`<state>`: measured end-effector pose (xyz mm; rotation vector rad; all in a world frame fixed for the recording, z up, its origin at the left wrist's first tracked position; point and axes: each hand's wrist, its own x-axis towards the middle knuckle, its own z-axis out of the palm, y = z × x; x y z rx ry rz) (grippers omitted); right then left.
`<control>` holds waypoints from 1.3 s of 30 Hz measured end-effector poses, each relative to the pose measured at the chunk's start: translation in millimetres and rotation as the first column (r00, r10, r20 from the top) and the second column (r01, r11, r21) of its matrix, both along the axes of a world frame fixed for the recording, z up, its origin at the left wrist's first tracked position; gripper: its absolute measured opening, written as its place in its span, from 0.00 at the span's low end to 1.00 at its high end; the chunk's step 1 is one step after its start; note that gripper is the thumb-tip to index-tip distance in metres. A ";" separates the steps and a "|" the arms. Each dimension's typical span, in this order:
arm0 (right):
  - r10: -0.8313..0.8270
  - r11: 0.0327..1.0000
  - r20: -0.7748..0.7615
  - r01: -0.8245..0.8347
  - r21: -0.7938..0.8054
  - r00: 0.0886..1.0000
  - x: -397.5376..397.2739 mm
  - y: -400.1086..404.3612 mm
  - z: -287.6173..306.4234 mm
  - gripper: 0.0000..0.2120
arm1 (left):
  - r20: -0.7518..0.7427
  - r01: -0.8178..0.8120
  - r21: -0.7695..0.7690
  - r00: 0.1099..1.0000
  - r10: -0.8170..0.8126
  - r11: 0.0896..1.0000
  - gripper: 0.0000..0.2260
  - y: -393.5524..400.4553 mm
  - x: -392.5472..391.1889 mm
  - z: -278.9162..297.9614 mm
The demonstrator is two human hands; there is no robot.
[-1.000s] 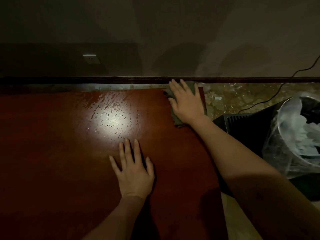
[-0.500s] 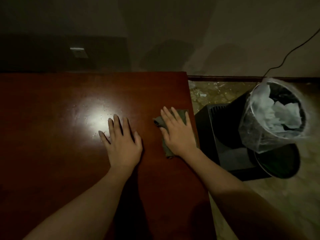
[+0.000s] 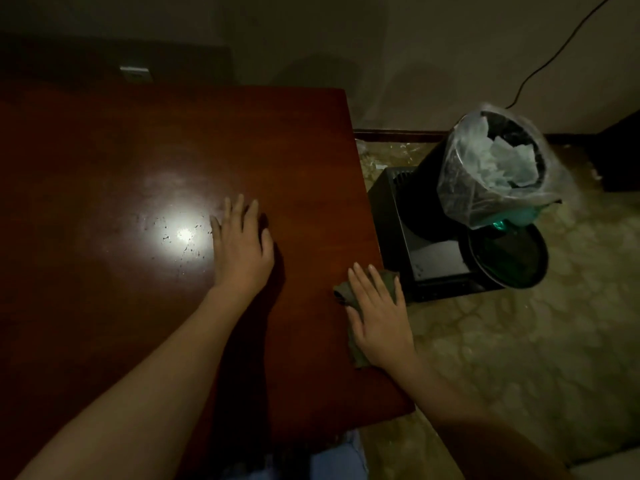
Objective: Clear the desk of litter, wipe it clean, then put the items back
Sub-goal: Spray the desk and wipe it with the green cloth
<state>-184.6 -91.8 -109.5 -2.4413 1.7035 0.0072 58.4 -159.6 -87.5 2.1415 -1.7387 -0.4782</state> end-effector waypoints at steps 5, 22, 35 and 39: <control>-0.043 0.999 -0.023 0.042 -0.003 0.999 -3.6 42.2 -0.5 0.27 | -0.001 0.016 0.022 1.000 -0.016 1.000 0.22 52.6 0.9 0.3; 0.260 0.961 -0.007 -0.258 0.105 0.966 44.6 97.3 5.6 0.29 | 0.032 0.007 0.086 0.999 -0.010 0.996 0.22 106.9 26.9 7.0; 0.166 0.978 0.011 -0.166 0.127 0.986 94.2 -59.7 8.5 0.28 | 0.057 -0.037 0.086 0.998 0.032 0.996 0.22 19.3 48.1 2.8; 0.181 0.974 0.006 -0.181 0.137 0.983 109.6 -121.8 10.0 0.29 | 0.086 -0.071 0.101 0.994 0.062 0.992 0.23 -26.6 62.3 0.8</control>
